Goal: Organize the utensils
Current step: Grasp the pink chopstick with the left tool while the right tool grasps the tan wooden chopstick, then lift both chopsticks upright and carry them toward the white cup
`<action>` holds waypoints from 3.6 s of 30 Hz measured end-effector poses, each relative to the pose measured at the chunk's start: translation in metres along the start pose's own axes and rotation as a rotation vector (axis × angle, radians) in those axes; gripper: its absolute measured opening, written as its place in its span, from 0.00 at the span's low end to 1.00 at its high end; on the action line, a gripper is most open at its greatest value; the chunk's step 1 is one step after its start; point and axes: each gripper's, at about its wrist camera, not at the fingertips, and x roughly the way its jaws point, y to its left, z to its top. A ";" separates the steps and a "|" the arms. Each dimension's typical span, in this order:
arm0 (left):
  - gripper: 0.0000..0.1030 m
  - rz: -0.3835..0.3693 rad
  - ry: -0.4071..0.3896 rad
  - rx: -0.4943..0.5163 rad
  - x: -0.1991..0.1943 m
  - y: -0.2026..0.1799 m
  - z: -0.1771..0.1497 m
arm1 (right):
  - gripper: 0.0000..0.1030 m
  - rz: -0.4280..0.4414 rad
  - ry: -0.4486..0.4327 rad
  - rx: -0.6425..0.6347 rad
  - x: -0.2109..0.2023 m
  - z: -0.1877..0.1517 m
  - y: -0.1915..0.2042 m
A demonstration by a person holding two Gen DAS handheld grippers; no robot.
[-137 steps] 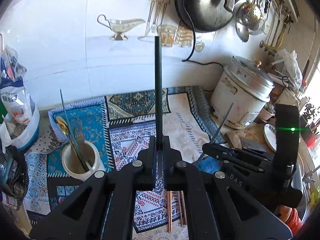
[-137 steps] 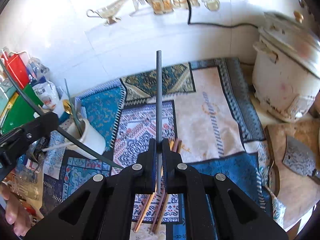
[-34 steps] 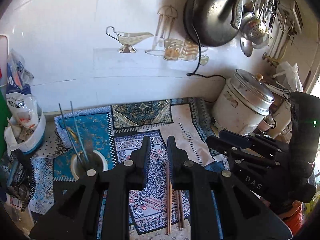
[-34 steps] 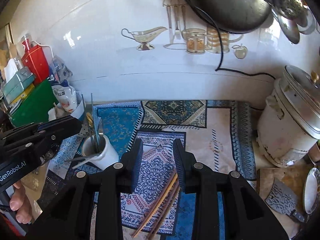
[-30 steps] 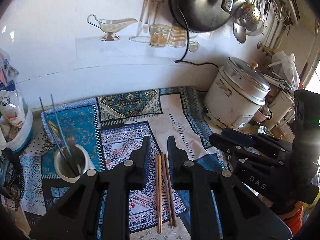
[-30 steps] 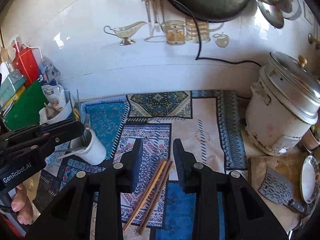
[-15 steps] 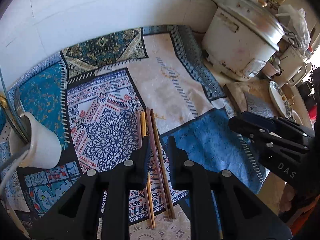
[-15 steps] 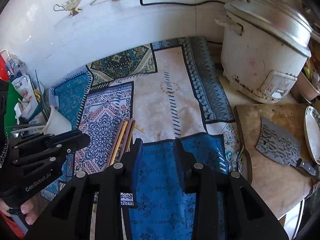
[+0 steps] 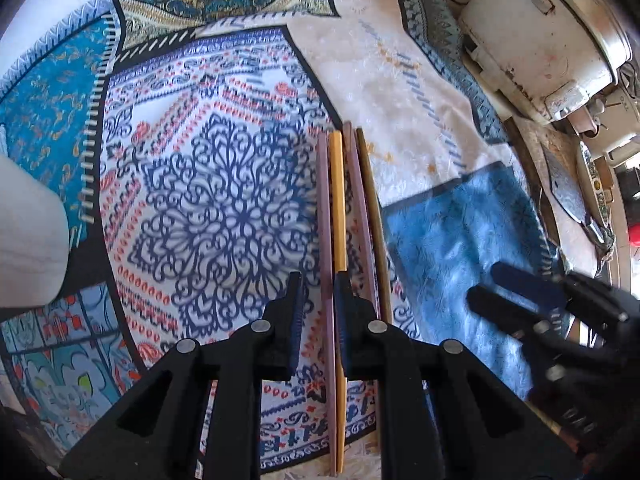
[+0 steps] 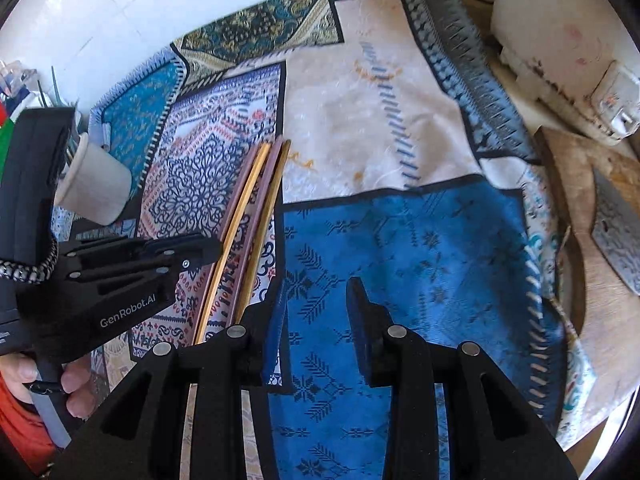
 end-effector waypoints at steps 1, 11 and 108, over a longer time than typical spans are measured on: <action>0.13 0.006 -0.001 0.002 0.001 0.000 0.001 | 0.27 0.004 0.006 0.005 0.003 0.000 0.000; 0.05 0.047 -0.016 0.061 0.007 -0.001 0.004 | 0.28 0.045 0.027 0.049 0.021 0.004 0.004; 0.04 0.351 -0.832 -0.338 -0.302 0.118 0.005 | 0.06 0.365 -0.507 -0.355 -0.092 0.129 0.200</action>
